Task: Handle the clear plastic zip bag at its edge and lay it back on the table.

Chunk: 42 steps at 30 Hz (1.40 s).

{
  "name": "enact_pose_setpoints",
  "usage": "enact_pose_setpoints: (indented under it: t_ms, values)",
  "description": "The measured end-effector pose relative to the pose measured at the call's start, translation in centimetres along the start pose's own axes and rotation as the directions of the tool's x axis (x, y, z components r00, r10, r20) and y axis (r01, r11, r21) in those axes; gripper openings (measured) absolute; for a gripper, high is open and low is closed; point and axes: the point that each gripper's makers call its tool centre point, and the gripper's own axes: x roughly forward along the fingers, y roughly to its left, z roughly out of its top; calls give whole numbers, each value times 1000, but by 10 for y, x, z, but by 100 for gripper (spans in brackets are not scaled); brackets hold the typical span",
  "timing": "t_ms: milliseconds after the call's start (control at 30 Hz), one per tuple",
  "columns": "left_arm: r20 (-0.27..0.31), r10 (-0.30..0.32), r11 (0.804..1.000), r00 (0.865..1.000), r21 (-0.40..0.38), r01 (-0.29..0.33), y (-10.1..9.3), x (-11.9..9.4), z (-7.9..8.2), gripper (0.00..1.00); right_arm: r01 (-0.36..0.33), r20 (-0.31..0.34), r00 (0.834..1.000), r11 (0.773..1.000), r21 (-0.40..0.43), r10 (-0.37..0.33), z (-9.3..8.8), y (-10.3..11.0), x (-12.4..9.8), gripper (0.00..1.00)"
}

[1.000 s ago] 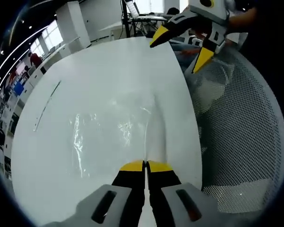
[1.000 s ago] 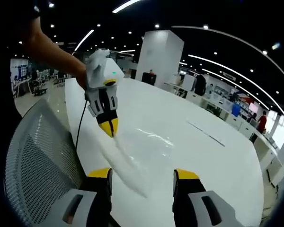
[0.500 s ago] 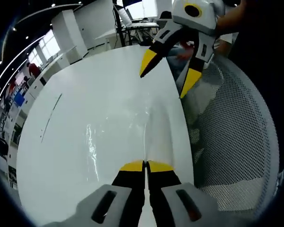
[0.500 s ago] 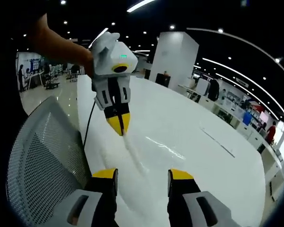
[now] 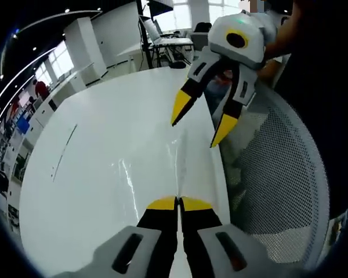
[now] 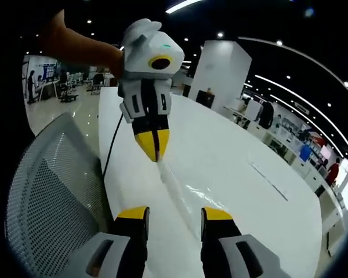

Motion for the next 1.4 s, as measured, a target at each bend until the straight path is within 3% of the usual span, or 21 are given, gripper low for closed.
enact_pose_setpoints:
  t_ms: [267, 600, 733, 900, 1133, 1400]
  values:
    - [16, -18, 1000, 1000, -8, 18, -1, -4, 8, 0, 10, 6, 1000, 1000, -10, -10, 3, -2, -1, 25]
    - [60, -86, 995, 994, -50, 89, -8, -8, 19, 0, 21, 8, 1000, 999, -43, -21, 6, -6, 2, 22]
    - [65, -97, 994, 993, -52, 100, -9, -8, 21, 0, 23, 6, 1000, 999, -46, -23, 7, -7, 2, 12]
    - [63, -99, 993, 993, -53, 103, -11, -7, 22, 0, 22, 12, 1000, 999, -34, -22, 8, -7, 0, 9]
    - [56, -47, 999, 997, 16, 46, -5, -6, 20, 0, 10, 9, 1000, 999, -35, -10, 9, -4, 0, 1]
    - [80, -37, 993, 996, 118, 27, -8, -9, 27, 19, -6, -21, 1000, 999, -31, 5, 3, -1, 1, 0]
